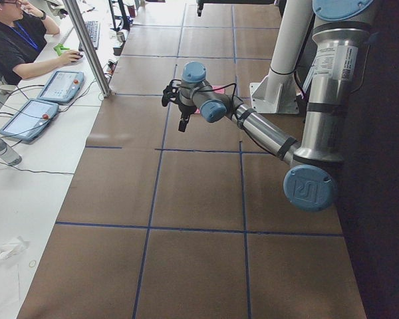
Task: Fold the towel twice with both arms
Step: 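Lower both grippers to the towel's two near corners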
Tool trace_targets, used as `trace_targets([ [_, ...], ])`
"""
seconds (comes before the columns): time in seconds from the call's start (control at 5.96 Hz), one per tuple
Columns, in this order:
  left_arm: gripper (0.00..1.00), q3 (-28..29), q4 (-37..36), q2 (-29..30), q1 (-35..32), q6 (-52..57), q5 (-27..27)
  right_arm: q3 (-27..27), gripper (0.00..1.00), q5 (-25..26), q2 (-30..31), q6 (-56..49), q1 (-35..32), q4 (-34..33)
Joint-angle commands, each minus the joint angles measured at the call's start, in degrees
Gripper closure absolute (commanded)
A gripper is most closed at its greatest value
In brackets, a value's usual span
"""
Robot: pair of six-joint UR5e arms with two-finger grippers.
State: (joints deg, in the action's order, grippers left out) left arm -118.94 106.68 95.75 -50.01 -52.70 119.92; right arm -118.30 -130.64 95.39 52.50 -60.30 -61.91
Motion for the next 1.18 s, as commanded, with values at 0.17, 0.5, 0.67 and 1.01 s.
trace_targets([
  [0.17,0.00,0.5,-1.1,6.1,17.4,-21.2,-10.8,-1.1,0.03,21.0,-5.0,22.8,21.9,1.4],
  [0.5,0.28,3.4,-1.1,10.7,23.1,-34.3,-16.5,-2.6,0.12,29.9,-14.6,35.8,31.6,-11.5],
  [0.67,0.30,4.8,-1.1,11.3,26.7,-35.6,-20.7,-2.5,0.16,33.4,-20.1,38.6,35.4,-19.0],
  [1.01,0.35,10.4,-1.1,15.4,29.4,-36.4,-22.7,-1.9,0.18,38.3,-21.9,42.7,40.4,-19.8],
])
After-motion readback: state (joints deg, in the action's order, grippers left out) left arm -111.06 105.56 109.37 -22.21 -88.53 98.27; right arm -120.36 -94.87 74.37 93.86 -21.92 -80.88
